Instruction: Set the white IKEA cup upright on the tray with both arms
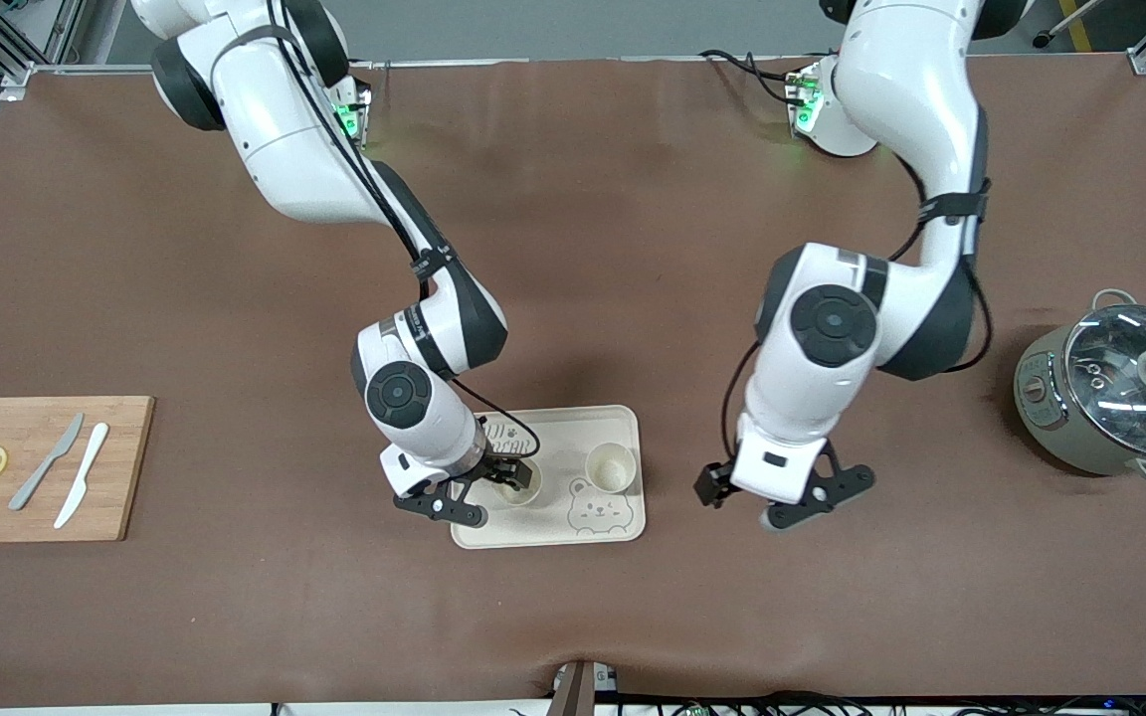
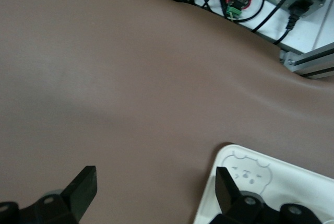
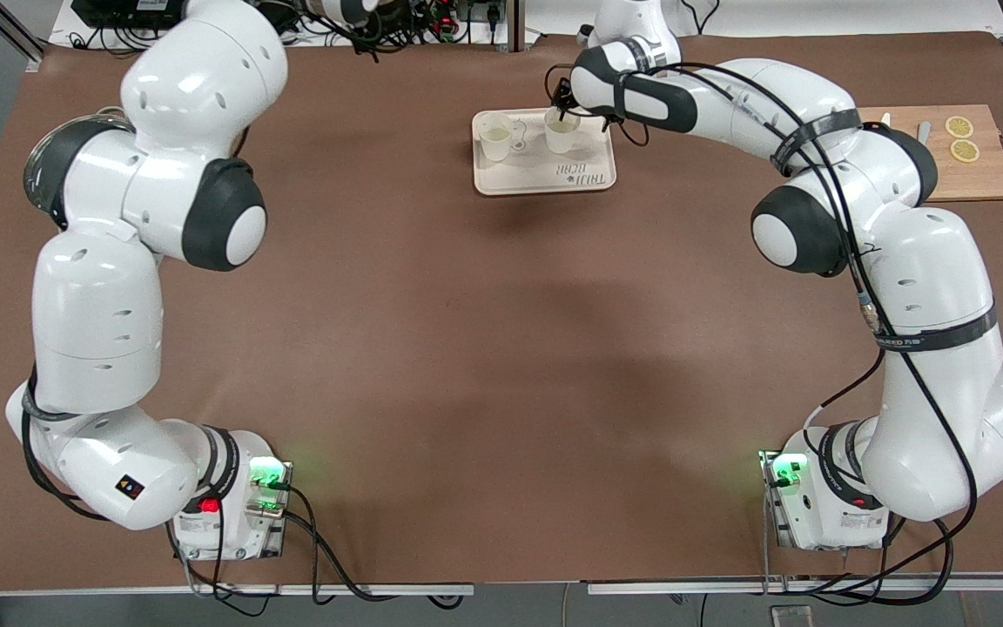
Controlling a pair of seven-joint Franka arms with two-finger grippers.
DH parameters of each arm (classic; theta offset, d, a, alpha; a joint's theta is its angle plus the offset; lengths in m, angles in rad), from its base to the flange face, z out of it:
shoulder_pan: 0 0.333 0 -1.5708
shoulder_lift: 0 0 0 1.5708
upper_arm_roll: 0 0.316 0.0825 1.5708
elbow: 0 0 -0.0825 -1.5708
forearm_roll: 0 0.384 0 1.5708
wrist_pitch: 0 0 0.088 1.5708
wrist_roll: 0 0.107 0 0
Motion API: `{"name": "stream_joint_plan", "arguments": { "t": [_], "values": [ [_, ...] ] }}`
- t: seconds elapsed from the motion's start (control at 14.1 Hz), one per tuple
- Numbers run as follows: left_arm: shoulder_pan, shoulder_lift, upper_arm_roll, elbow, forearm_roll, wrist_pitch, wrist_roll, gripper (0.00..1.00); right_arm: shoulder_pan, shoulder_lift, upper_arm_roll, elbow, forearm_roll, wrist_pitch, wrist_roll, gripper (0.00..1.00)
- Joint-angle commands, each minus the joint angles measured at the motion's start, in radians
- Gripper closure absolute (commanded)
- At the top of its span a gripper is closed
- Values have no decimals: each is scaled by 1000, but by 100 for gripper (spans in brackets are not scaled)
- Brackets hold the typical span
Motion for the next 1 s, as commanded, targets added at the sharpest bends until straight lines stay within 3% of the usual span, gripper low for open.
{"name": "stream_joint_plan", "arguments": {
  "t": [0.0, 0.64, 0.92],
  "values": [
    [51, -62, -3, -25, -29, -77, 120, 0, -7, -65, 3, -12, -15, -107, 10, 0],
    [222, -168, -1, -31, -27, -278, 476, 0, -57, -419, 6, -14, -6, -555, -1, 0],
    [282, -229, 0, -34, -23, -366, 574, 0, -170, -522, 6, -12, -11, -719, -191, 0]
  ]
}}
